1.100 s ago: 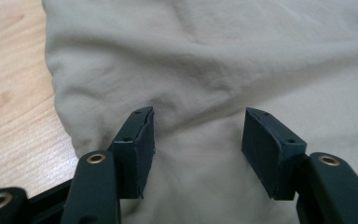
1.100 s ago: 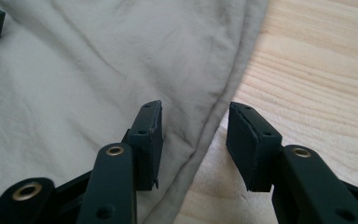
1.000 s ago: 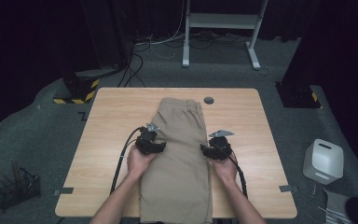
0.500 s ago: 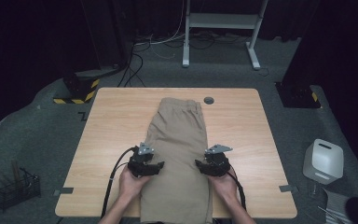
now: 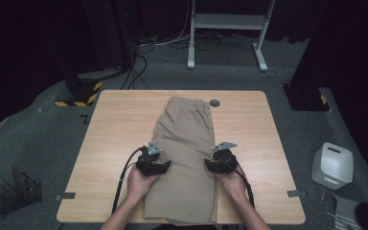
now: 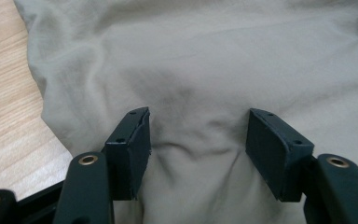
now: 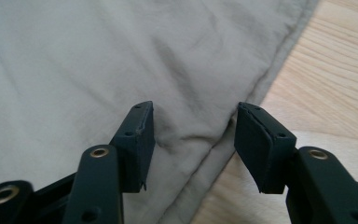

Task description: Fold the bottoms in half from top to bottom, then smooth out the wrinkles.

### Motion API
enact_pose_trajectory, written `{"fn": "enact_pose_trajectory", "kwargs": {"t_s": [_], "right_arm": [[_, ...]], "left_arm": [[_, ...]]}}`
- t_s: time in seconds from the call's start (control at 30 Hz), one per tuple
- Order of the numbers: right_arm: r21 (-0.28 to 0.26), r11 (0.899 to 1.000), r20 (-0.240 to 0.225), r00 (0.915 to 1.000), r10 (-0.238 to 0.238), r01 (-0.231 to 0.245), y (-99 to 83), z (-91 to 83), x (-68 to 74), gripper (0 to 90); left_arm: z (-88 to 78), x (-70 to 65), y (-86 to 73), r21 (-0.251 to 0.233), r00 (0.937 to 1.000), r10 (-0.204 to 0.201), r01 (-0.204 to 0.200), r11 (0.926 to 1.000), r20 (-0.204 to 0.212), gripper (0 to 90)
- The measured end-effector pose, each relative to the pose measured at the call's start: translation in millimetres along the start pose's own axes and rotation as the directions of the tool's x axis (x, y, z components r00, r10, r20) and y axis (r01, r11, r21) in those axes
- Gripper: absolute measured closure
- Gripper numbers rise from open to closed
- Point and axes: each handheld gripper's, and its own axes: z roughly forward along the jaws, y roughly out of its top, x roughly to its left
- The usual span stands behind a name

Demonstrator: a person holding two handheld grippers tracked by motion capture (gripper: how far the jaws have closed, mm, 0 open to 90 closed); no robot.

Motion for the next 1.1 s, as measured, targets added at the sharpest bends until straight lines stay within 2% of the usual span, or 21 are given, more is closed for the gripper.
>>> {"fn": "enact_pose_trajectory", "kwargs": {"t_s": [0.07, 0.13, 0.17, 0.23, 0.33, 0.47, 0.63, 0.77, 0.8, 0.87, 0.97, 1.03, 1.1], "right_arm": [[0.004, 1.000, 0.006, 0.9997, 0.024, -0.024, 0.7, -1.6, -0.4, 45.1], [-0.038, 0.998, -0.021, 0.9989, 0.042, -0.042, -1.2, -9.8, 2.2, 46.5], [-0.063, 0.997, -0.030, 0.9988, 0.038, -0.040, -2.4, -16.0, 6.3, 47.0], [-0.068, 0.997, -0.040, 0.9990, 0.022, -0.024, -2.5, -20.7, 11.6, 47.3], [-0.028, 0.999, -0.033, 0.9993, -0.019, 0.018, 1.1, -18.2, 16.0, 47.4], [0.032, 0.999, -0.008, 0.9996, -0.026, 0.026, 3.5, -1.6, 9.0, 48.5], [0.020, 0.999, 0.033, 0.9991, -0.028, 0.027, 10.6, 6.1, -6.9, 47.9], [0.036, 0.999, 0.035, 0.9991, 0.025, -0.027, 17.8, 11.0, -25.6, 46.3], [0.038, 0.998, 0.046, 0.9982, 0.039, -0.041, 17.7, 10.5, -27.1, 46.0], [0.032, 0.996, 0.032, 0.9964, 0.078, -0.079, 15.9, 5.3, -31.6, 44.1], [-0.027, 0.993, 0.028, 0.9930, 0.114, -0.114, 10.8, -11.4, -30.6, 42.7], [-0.051, 0.988, 0.024, 0.9893, 0.144, -0.142, 8.3, -20.0, -29.2, 40.5], [-0.065, 0.985, 0.019, 0.9867, 0.161, -0.160, 5.8, -24.5, -26.4, 38.5]], "left_arm": [[0.8, -1.0, 3.0, 0.019, 1.0000, -0.002, 0.002, 0.9998, -0.004, 40.1], [1.4, -2.2, 3.1, 0.016, 1.0000, -0.002, 0.003, 0.9999, -0.009, 40.1], [1.8, -2.7, 3.1, 0.015, 0.9999, 0.006, -0.005, 0.9999, -0.015, 40.0], [2.6, -4.0, 3.9, 0.020, 0.9996, 0.015, -0.015, 0.9997, -0.024, 39.8], [4.3, -4.8, 8.7, 0.046, 0.9995, 0.022, -0.021, 0.9987, -0.021, 39.6], [10.9, -2.5, 16.3, 0.054, 0.9993, 0.034, -0.033, 0.9980, -0.019, 39.5], [24.9, -0.6, 29.9, 0.046, 0.9995, 0.026, -0.025, 0.9986, -0.016, 38.8], [29.5, 2.8, 39.6, 0.056, 1.0000, 0.007, -0.007, 0.9984, 0.002, 39.1], [26.1, 3.7, 40.2, 0.045, 1.0000, -0.004, 0.004, 0.9990, 0.002, 39.1], [14.3, 6.3, 39.6, 0.005, 0.9996, -0.025, 0.024, 0.9997, 0.014, 38.6], [-5.1, 16.1, 35.7, -0.032, 0.9973, -0.063, 0.064, 0.9974, 0.038, 37.9], [-12.6, 24.4, 31.4, -0.037, 0.9937, -0.099, 0.101, 0.9942, 0.053, 35.8], [-16.3, 31.3, 25.8, -0.026, 0.9922, -0.116, 0.117, 0.9928, 0.046, 34.0]]}}
